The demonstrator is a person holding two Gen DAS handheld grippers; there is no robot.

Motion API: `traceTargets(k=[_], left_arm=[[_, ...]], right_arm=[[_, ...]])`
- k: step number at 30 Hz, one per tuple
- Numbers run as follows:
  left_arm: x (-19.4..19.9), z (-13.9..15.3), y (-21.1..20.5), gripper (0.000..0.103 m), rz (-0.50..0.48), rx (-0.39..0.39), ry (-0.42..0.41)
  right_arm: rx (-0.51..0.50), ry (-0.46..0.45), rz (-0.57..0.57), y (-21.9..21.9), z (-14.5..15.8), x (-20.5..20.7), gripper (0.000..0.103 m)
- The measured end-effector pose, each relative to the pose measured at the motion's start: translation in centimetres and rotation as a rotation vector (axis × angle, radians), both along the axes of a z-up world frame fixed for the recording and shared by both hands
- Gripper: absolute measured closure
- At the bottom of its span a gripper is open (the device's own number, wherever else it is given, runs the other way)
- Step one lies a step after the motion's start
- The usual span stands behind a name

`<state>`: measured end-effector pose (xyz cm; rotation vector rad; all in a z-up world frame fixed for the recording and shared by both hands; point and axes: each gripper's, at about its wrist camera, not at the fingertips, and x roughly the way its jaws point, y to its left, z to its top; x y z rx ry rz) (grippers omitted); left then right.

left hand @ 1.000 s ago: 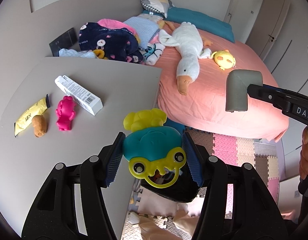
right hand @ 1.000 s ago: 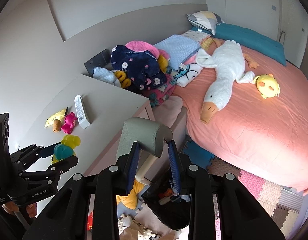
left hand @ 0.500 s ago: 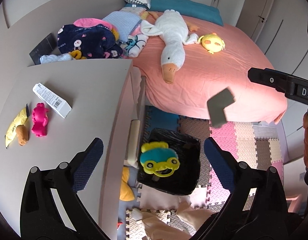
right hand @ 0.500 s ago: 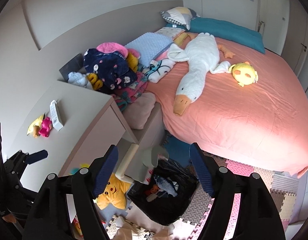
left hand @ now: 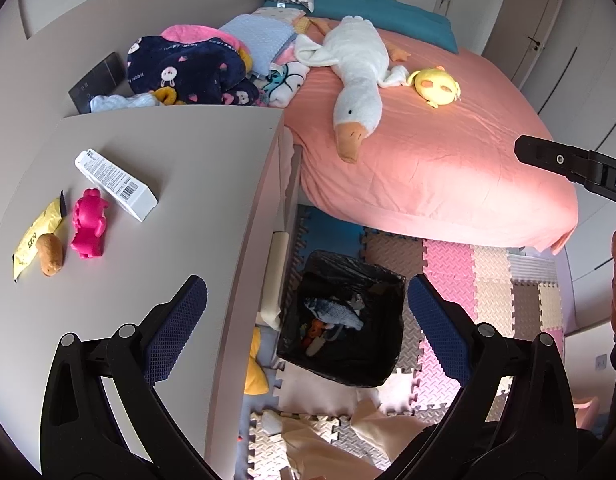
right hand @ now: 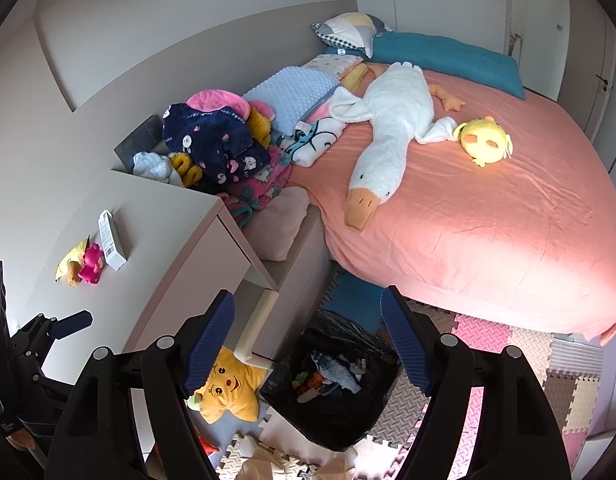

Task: Collect trash
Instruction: 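Open both tools over the black bin to drop the frog toy and fitting, then move both tools back to the desk toward the brown toy and white box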

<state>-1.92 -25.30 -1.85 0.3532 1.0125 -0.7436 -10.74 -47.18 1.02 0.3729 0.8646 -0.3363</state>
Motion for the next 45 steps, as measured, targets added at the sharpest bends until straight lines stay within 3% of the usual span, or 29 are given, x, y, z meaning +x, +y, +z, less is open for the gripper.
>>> traceTargets(k=[19,45], left_arm=[[2.7,-0.7,5.0,0.006,0.090,0.016,0.024],[8.0,-1.4,15.1,0.006,0.287,0.015,0.045]], right_arm=[[0.013,0.028,0.097,4.5,-0.7,4.4,0.027],[0.010,0.064,0.288,13.9,-1.5,13.4,0.027]])
